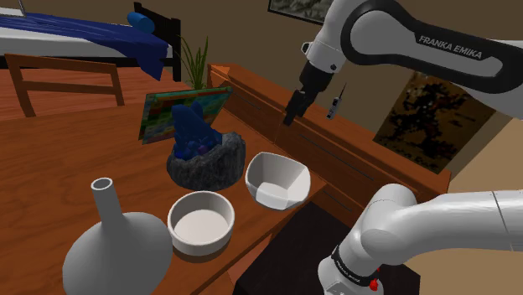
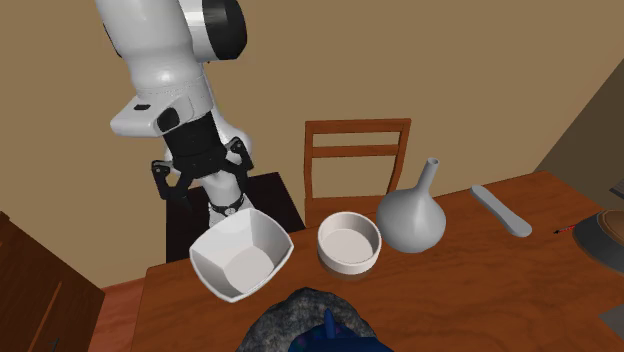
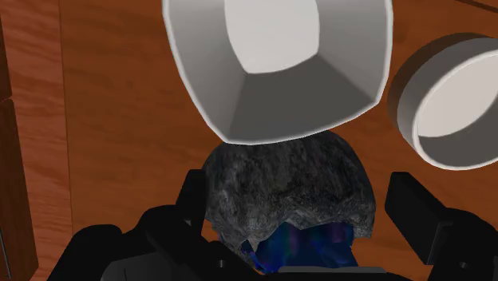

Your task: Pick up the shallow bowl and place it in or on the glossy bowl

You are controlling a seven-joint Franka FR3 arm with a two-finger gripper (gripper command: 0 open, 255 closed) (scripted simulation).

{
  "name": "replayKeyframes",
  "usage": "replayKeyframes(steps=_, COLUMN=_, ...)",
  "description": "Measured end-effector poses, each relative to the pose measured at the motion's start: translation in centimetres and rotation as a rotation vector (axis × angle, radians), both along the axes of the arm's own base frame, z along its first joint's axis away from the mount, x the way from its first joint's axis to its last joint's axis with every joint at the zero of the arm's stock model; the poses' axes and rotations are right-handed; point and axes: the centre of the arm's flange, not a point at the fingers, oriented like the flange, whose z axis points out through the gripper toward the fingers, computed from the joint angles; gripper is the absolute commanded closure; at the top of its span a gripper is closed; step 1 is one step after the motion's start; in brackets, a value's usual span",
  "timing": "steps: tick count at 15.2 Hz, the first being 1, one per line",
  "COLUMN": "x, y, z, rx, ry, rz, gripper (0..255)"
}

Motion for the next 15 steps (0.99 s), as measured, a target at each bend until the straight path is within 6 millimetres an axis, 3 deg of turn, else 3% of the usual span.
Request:
replayKeyframes(steps=3, x=0.2, y=1.2, z=-1.1, rx=-0.003, ry=0.001, rz=0.001, gripper=0)
replayKeyframes(steps=15, x=2.8, y=12.4, z=-11.9, rx=-0.032, ry=0.007, rz=0.009, gripper=0)
